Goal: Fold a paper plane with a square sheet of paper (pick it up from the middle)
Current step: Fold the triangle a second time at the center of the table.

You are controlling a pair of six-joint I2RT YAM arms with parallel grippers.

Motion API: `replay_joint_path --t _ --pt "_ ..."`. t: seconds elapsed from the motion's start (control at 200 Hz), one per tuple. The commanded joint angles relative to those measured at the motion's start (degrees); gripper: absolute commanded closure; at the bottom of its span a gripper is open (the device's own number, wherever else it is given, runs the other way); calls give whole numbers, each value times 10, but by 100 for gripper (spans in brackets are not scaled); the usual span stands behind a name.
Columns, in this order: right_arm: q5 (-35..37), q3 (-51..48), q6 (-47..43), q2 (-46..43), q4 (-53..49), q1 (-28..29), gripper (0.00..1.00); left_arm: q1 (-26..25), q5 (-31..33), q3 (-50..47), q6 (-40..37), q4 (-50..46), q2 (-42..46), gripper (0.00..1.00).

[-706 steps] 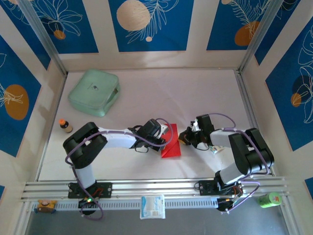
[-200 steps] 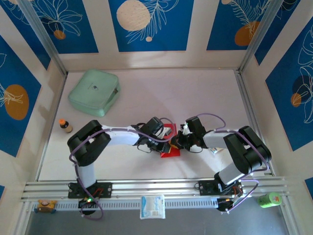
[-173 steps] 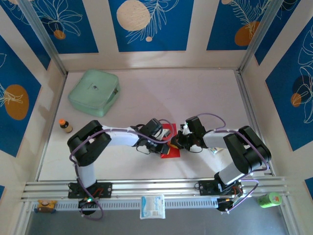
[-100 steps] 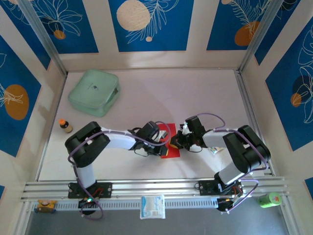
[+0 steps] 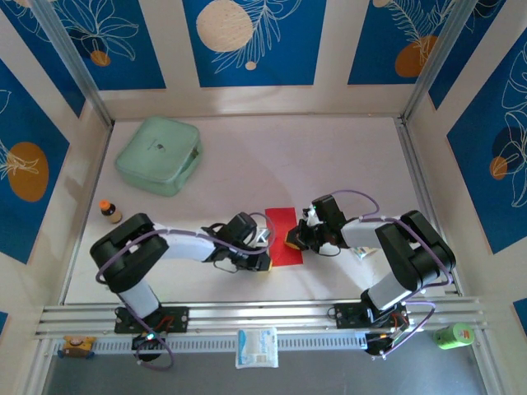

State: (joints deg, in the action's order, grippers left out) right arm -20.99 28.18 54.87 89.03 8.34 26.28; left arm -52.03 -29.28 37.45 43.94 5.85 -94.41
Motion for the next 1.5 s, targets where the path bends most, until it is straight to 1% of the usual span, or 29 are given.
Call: replay_joint_path --t 0.0,0.09,0.18,0.24,0.36,0.495,0.585,0.715,0.795,0.88,0.94,1.025,1.05,1.085,1.125,1.18,1.29,1.495 --pt "43 -15 -2 12 -71 1 100 -5 14 -4 -5 -16 48 100" --pt "42 -14 -2 10 -73 1 100 -4 21 10 -7 -8 73 100" --pt "42 -14 -2 8 -74 2 100 0 37 31 -13 -11 72 100" --pt "42 -14 -2 7 -74 2 100 6 37 48 -16 -12 53 98" --pt "40 -15 -3 6 -73 2 100 13 31 83 -27 -20 -2 98" --pt "37 -17 -3 9 -66 1 100 15 38 102 -37 -30 -57 99" --pt "32 -13 -9 2 -67 1 100 14 46 91 -33 -31 -78 100" --pt "27 -6 -16 -35 -66 2 100 14 46 54 -15 -8 -82 100" --pt "43 5 -22 -58 -92 14 98 14 51 42 -13 -9 -81 100" --pt "49 2 -20 -74 -76 40 97 14 52 33 -11 0 -76 100" --pt "43 5 -18 -70 -59 55 97 14 54 34 -11 -1 -75 100" --pt "17 15 -13 -45 -32 69 96 14 58 34 -11 -5 -71 100" --pt "23 18 -8 -37 -37 72 96 14 62 34 -11 -6 -70 100" --pt "49 25 2 -25 -69 75 97 15 65 33 -11 -7 -68 100" --pt "74 25 7 -13 -93 75 98 14 68 32 -10 -10 -64 100" --pt "90 4 15 -3 -81 69 98 14 73 28 -9 -10 -58 100" --pt "69 -22 14 10 -41 45 99 14 76 24 -9 -11 -53 100" --pt "95 11 -14 -20 -99 22 99 15 70 26 -15 -21 -60 100"
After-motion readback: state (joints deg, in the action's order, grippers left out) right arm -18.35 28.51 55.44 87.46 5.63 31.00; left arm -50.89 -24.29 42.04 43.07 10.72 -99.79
